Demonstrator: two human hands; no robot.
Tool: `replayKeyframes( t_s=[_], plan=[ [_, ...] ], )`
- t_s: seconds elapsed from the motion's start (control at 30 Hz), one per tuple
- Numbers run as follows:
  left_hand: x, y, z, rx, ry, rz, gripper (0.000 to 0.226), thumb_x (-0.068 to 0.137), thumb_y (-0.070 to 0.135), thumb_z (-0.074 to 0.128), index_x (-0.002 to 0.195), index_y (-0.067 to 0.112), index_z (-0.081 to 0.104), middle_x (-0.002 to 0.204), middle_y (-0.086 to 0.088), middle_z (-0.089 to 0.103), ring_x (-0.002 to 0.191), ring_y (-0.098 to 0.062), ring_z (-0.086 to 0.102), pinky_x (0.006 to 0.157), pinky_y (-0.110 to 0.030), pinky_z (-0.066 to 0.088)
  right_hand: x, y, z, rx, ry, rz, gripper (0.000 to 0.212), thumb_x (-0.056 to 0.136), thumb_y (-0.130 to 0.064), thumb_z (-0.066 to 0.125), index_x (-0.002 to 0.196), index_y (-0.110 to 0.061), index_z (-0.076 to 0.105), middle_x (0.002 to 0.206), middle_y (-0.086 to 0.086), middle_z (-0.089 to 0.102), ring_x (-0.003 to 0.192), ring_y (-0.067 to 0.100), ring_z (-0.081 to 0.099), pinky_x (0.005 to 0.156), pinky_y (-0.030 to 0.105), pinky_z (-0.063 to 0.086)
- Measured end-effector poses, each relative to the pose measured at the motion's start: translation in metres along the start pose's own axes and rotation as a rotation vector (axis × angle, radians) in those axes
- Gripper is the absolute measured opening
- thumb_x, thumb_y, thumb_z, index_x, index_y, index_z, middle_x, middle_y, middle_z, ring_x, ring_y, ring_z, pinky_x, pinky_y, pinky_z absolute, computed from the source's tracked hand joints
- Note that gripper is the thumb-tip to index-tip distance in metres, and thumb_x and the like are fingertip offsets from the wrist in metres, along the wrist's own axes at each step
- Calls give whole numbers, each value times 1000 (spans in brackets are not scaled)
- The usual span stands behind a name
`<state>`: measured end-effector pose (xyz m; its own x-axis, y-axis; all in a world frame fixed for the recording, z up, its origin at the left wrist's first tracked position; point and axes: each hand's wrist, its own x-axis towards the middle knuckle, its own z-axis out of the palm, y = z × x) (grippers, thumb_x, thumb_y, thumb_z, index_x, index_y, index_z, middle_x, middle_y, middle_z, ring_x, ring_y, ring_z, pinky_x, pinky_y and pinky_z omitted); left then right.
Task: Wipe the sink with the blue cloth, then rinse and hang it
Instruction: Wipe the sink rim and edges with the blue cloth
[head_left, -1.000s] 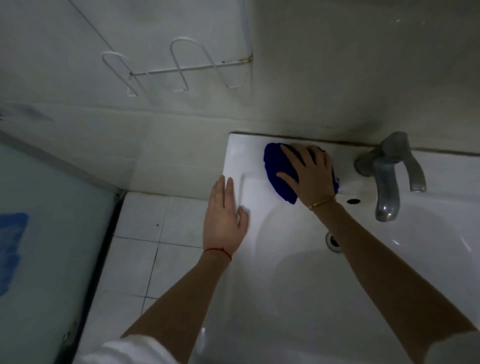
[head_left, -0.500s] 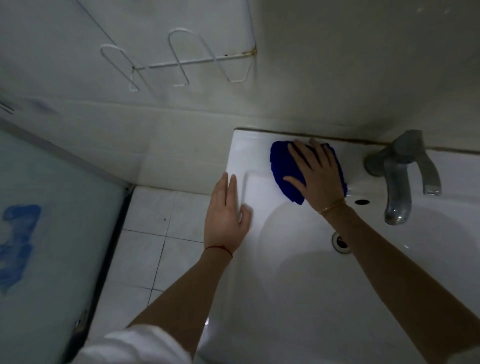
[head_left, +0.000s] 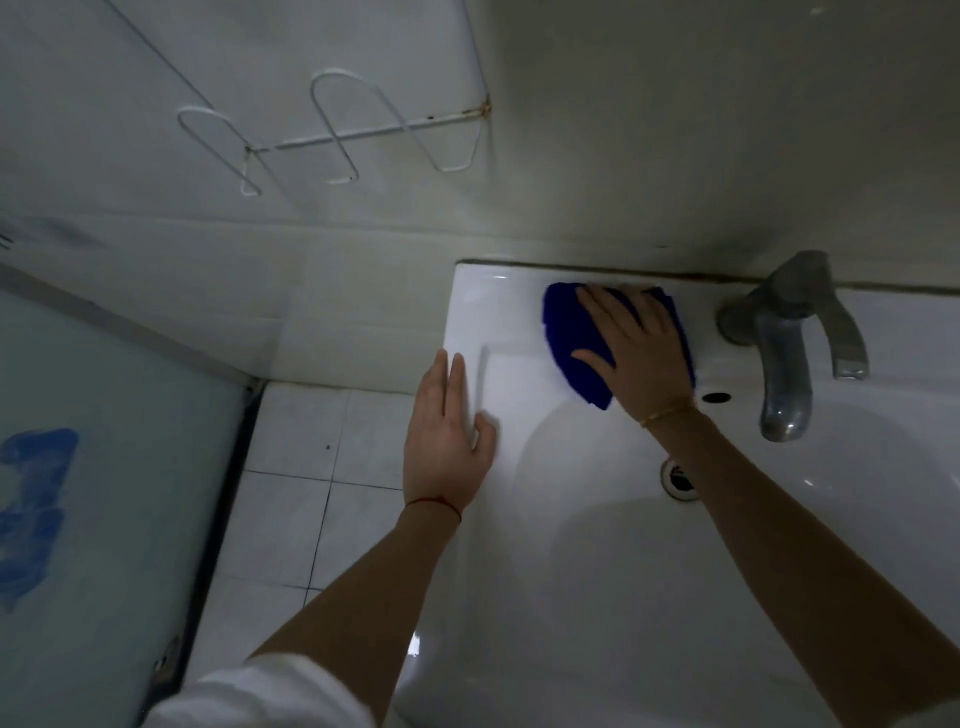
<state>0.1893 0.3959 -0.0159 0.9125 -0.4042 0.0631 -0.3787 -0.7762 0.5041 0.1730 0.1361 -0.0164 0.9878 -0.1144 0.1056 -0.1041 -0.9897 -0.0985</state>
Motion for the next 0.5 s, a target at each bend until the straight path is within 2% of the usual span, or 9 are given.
replayKeyframes(
  t_s=[0.13, 0.3, 0.4, 0.5],
  plan=[
    [1, 1, 2, 1, 11, 11, 66, 94, 18, 53, 153, 5, 28, 159, -13, 25, 146, -26, 27, 116, -39, 35, 8, -13, -2, 36, -4, 87, 67, 95, -57, 31, 148, -16, 33, 148, 4, 42, 130, 32, 40, 112, 46, 28],
    [0, 1, 2, 14, 12, -2, 66, 95, 20, 53, 154, 6, 26, 160, -12, 25, 146, -23, 27, 116, -37, 34, 44, -68, 2, 75, -79, -83, 66, 95, -55, 31, 148, -17, 33, 150, -1, 40, 134, 30, 38, 113, 47, 26],
    [0, 1, 1, 8, 7, 0, 66, 96, 21, 52, 154, 7, 25, 160, -11, 24, 146, -23, 28, 116, -36, 34, 38, -52, 2, 55, -100, -141, 66, 95, -55, 31, 150, -19, 29, 151, -1, 37, 133, 29, 38, 113, 46, 27],
    [0, 1, 1, 7, -1, 0, 66, 96, 22, 52, 154, 7, 24, 161, -10, 23, 147, -23, 27, 116, -36, 34, 14, -15, 0, 4, -37, -67, 69, 94, -57, 32, 149, -16, 31, 149, 3, 41, 130, 31, 41, 111, 46, 29]
  ],
)
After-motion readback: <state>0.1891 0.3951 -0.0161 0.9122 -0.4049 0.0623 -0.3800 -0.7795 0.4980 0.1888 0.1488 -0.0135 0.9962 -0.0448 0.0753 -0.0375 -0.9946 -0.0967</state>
